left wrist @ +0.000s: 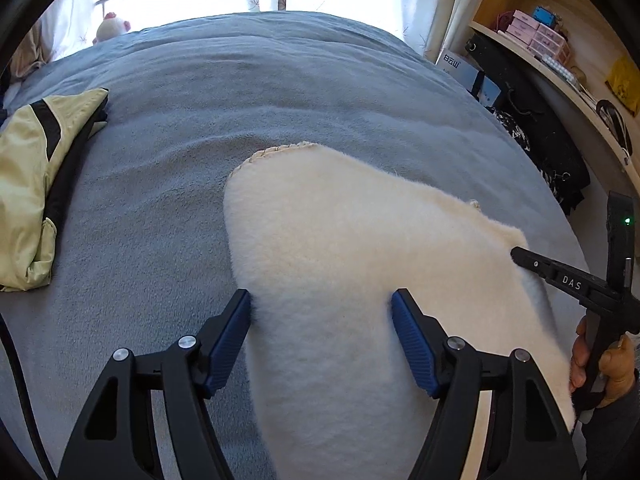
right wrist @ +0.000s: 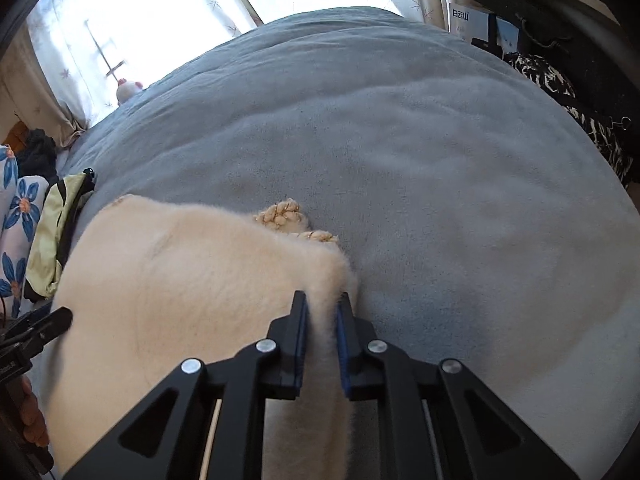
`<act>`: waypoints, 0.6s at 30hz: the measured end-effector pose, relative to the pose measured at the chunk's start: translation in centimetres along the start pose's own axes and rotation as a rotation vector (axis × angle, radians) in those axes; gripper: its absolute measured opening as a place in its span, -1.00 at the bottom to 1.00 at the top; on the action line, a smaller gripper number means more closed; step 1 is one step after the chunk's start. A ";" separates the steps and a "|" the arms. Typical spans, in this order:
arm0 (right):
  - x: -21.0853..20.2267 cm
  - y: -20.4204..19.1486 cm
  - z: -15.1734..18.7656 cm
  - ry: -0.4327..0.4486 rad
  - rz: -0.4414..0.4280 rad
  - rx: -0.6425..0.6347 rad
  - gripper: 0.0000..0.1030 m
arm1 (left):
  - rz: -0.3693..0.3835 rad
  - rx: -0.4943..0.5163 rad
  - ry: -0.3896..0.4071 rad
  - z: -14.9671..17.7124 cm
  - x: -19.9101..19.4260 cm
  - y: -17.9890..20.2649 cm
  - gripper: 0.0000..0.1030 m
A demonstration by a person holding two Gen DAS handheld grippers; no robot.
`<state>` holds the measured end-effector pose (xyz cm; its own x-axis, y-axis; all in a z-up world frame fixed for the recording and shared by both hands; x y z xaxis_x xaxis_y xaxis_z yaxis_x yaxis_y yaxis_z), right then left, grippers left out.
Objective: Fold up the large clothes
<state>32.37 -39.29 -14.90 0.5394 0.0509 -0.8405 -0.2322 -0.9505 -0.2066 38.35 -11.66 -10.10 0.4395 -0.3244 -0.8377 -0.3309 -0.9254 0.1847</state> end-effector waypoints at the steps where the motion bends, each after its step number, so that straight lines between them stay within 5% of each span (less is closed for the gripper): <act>1: -0.3 0.0 -0.1 -0.005 -0.005 0.001 -0.71 | -0.001 -0.006 -0.005 -0.1 -0.1 -0.1 0.36; 7: -5.1 -1.2 0.0 0.008 0.001 0.001 -0.59 | -0.043 0.027 0.013 0.0 -3.0 0.5 0.36; 11: -8.7 -4.7 2.4 0.030 -0.077 -0.101 -0.59 | 0.018 0.044 0.038 1.2 -5.7 2.2 0.29; 15: -8.9 -7.1 6.4 -0.045 -0.142 -0.171 -0.59 | 0.095 0.058 -0.034 4.0 -6.4 3.9 -0.37; 18: -8.1 -6.3 8.6 -0.068 -0.084 -0.206 -0.59 | 0.070 0.094 -0.020 5.7 -6.9 4.1 -0.40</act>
<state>22.50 -31.04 -11.04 0.4929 0.1462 -0.8577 -0.0151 -0.9842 -0.1764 29.22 -12.16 -6.49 0.3960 -0.3828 -0.8346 -0.4379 -0.8777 0.1948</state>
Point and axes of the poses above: each gripper's, at about its wrist camera, not at the fingertips, and x roughly the way its jaws point, y to its right, z to its underside, the point moved 6 cm from there along x, roughly the way its jaws point, and after that the axes turned 3 degrees about x, right-handed, at the moved point
